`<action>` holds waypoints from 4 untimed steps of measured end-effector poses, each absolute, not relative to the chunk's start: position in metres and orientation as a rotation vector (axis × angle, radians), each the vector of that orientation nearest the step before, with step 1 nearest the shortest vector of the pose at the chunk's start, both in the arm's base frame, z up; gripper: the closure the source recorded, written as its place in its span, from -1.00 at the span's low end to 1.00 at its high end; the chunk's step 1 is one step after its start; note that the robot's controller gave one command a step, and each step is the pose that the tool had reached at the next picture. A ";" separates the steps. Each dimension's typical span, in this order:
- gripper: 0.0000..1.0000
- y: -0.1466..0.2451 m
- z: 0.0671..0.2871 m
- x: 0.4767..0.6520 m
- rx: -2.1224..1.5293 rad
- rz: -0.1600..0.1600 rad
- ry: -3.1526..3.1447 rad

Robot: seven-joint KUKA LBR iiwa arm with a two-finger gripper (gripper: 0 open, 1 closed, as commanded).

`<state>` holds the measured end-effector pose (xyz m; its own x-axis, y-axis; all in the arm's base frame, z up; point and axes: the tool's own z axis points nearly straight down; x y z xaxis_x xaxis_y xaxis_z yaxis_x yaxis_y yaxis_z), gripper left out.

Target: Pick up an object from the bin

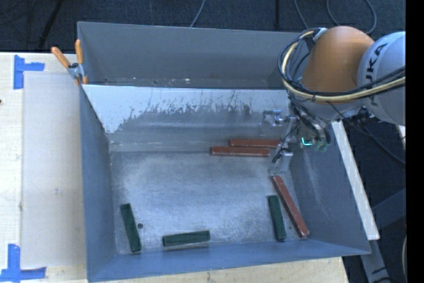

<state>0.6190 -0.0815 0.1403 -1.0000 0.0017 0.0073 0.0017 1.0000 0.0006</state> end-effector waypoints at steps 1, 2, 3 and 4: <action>-1.00 -0.137 0.095 0.614 0.643 -0.001 -3.072; -1.00 -0.152 0.068 0.574 0.549 -0.004 -3.089; -1.00 -0.130 0.166 0.571 0.455 0.002 -3.117; -1.00 -0.143 0.123 0.559 0.760 -0.003 -3.045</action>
Offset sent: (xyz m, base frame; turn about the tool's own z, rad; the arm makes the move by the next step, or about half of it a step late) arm -0.0042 -0.0537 -0.0437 -0.4167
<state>0.5594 -0.1429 0.1232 -0.8827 -0.4699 0.0026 -0.4699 0.8827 0.0029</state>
